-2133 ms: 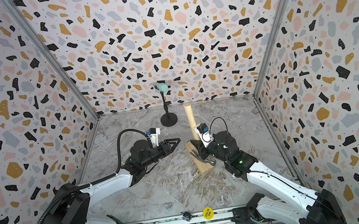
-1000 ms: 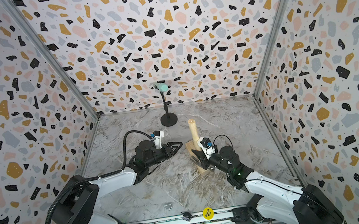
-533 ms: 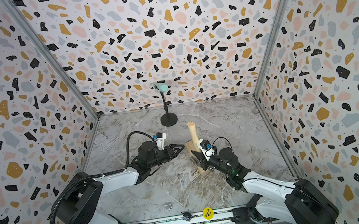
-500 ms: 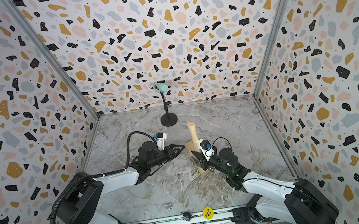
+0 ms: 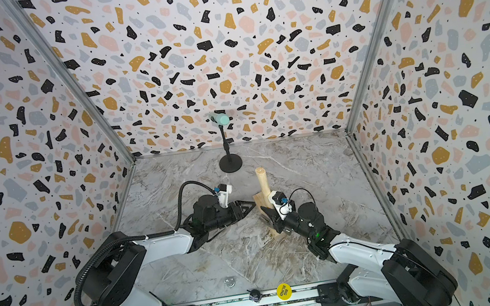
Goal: Use a claw hammer to pull out a nail
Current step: Adjust the hammer at the mounting plate.
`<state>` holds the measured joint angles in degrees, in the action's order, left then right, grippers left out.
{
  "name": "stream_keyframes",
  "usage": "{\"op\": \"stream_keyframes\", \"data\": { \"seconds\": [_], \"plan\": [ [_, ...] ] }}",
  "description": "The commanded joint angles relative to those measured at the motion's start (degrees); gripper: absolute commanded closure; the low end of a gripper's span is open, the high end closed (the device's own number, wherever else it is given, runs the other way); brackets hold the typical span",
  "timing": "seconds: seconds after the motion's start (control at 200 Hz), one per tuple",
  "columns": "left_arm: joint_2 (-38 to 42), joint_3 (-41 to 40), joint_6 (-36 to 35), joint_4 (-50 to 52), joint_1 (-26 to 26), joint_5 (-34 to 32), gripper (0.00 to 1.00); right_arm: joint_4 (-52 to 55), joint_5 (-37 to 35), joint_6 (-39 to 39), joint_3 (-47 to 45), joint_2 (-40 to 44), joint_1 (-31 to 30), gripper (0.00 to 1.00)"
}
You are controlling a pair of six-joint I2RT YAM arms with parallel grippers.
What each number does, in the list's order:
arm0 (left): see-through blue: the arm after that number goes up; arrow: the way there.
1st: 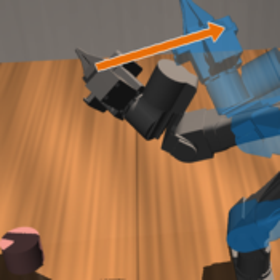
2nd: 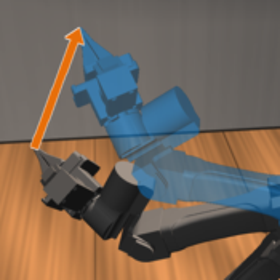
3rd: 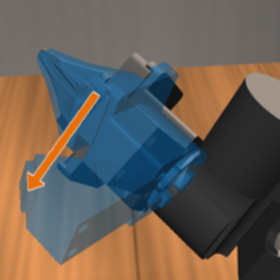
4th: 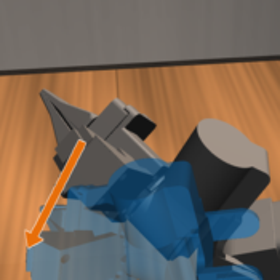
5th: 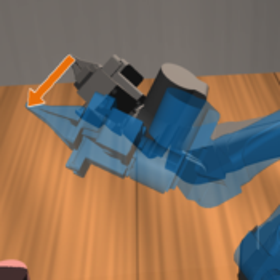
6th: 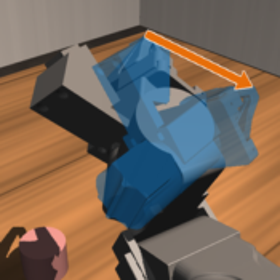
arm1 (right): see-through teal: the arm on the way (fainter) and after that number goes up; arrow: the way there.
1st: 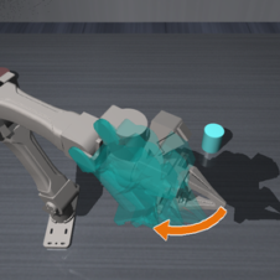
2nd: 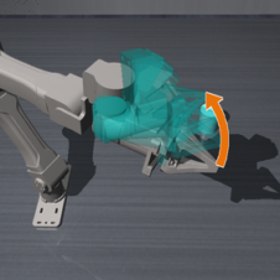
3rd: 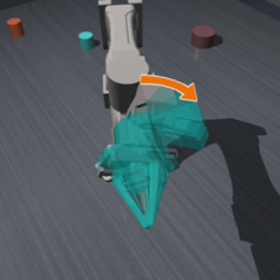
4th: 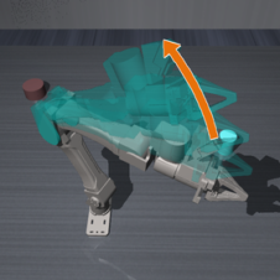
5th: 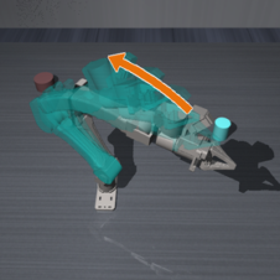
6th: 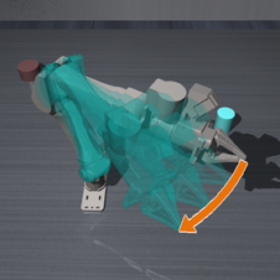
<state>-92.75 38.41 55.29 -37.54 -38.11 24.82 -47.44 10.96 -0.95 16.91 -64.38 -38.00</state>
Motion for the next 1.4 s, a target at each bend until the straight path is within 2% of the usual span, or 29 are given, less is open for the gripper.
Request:
{"op": "stream_keyframes", "data": {
  "seconds": [0.0,0.586,0.911,0.966,1.247,1.392],
  "plan": [
    [-0.7,0.0,-0.3,-1.6,-0.7,0.4,0.5,-8.8,0.6,0.5,1.0,1.1,-0.2,1.0],
    [-3.2,1.9,-2.7,2.7,-3.2,-0.7,0.51,-7.1,0.7,-0.4,0.5,0.1,-0.3,1.0],
    [-6.0,4.8,-4.2,4.6,-5.0,0.4,0.56,-5.3,1.2,-0.5,0.7,0.5,-0.3,1.0],
    [-6.3,5.4,-6.6,5.7,-5.3,0.3,0.59,-5.2,1.3,-0.5,0.7,0.5,-0.3,1.0],
    [-7.0,6.5,-9.0,9.0,-5.9,0.2,0.67,-5.1,1.3,-0.4,0.9,0.6,-0.2,1.0],
    [-7.2,6.4,-9.5,9.5,-6.2,0.4,0.68,-5.1,1.4,-0.3,0.9,0.6,-0.3,1.0]
  ]
}}
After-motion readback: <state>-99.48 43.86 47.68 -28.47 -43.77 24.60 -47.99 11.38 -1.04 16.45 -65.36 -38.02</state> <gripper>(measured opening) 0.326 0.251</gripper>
